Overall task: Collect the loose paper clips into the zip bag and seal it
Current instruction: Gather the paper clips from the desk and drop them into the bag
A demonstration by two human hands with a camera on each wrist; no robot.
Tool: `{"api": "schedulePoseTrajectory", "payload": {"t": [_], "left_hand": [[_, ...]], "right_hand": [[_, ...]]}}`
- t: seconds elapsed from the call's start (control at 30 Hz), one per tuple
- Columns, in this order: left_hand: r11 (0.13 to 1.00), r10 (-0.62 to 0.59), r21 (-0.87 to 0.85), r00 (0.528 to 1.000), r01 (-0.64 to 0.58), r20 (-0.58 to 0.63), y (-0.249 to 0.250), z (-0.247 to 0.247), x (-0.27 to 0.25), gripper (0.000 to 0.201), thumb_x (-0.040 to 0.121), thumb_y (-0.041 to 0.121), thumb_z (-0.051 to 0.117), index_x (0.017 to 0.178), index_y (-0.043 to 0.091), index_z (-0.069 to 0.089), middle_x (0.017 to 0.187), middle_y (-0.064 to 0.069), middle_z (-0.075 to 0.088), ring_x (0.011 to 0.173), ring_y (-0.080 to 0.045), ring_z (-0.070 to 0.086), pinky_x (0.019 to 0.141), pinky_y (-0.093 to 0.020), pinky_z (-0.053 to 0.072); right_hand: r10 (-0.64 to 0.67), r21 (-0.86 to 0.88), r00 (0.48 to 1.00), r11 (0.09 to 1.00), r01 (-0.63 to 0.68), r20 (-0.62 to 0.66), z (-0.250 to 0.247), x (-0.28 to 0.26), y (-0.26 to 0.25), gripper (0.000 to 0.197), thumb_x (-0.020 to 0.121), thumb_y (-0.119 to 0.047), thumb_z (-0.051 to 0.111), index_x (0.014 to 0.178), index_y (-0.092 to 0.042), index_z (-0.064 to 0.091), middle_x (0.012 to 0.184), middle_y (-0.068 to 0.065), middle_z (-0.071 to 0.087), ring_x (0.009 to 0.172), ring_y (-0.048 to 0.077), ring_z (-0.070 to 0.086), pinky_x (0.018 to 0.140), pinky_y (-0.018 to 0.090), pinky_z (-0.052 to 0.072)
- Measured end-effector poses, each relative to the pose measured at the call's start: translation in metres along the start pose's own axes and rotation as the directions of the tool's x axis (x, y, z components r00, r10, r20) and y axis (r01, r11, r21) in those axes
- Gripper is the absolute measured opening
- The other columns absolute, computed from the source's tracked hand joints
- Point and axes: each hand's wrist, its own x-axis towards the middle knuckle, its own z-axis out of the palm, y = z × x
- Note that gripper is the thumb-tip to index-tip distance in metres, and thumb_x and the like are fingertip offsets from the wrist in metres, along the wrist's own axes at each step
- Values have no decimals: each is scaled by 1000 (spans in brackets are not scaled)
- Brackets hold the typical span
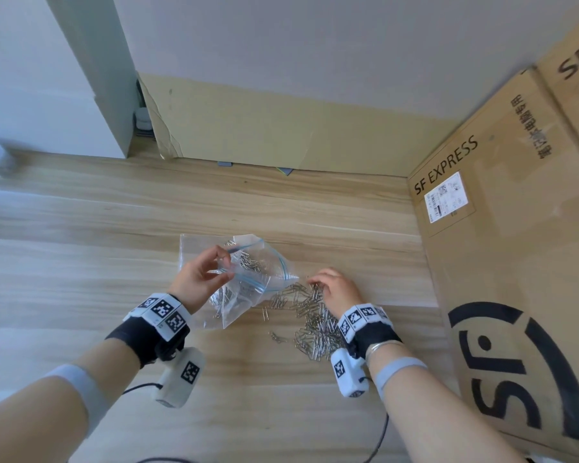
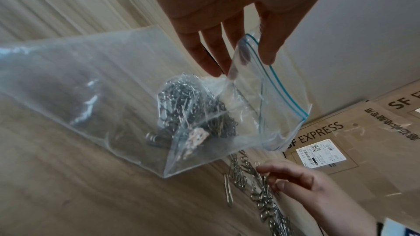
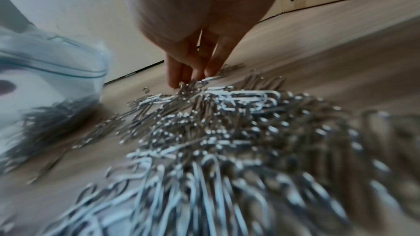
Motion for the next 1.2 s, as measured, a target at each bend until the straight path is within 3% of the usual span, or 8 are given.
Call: {"api": "schedulePoseTrajectory", "payload": {"t": [0.1,0.2,0.33,0.53,0.8,0.93,1.07,1.2], "left_hand": [[1000,-2,6,1000,2,4,1,1,0,41,82,-6,55,66,31,47,109,35,59,88,-5,65,74,-19,53],[1000,-1,10,1000,1,0,0,2,-2,35,82,-5,56,68,27,47,110,33,60,90,-10,65,77,-25,54],[1000,4,20,1000,-4,0,0,2,-6,33,82,-4,56,69,26,47,111,33,60,92,-16,65,79,-31,55],[1000,1,27,1000,-1,-7,2,0,-8,35,82,-5,55,67,25,46,108,36,59,91,-17,63,78,-28,53],[999,-11,45,1000,11,-11,1,0,-10,35,81,-6,56,66,23,46,107,37,59,87,-11,63,74,-21,53],[998,-18,54,1000,20,-24,-1,0,-9,30,81,-5,56,68,19,45,110,26,63,84,-8,63,74,-21,53],[997,-23,77,999,26,-35,0,0,-8,22,82,-5,56,72,12,45,120,8,58,91,-18,63,80,-30,53],[998,-28,51,999,30,-36,0,3,-8,25,82,-4,57,69,16,46,118,16,57,91,-18,64,77,-23,53]], "right_hand": [[-14,9,1000,1000,14,-7,0,-13,4,33,89,-1,44,102,-24,64,112,-8,60,100,8,54,96,23,42],[129,157,984,982,-109,-123,-6,-26,13,29,90,-2,44,83,-20,64,89,-2,66,75,8,59,78,24,52],[250,255,933,914,-316,259,-12,-47,16,36,91,-3,40,66,-16,64,58,2,62,45,7,55,46,17,46],[216,224,818,896,-383,532,4,-54,16,39,85,2,36,66,-10,68,49,-3,65,44,8,60,41,12,42],[171,265,931,928,-263,322,0,-32,-6,36,86,0,44,66,-21,65,66,-1,66,57,9,60,61,24,53],[219,105,975,971,-214,-35,-11,-37,1,14,83,-14,58,87,-27,61,102,1,63,80,11,59,81,29,52],[304,53,951,952,-302,-47,-12,-44,14,82,64,-39,78,132,-36,32,142,0,23,123,19,39,101,32,34],[299,-166,954,943,-289,33,8,-42,2,101,59,-65,68,137,-45,7,151,-7,6,133,27,25,103,44,37]]}}
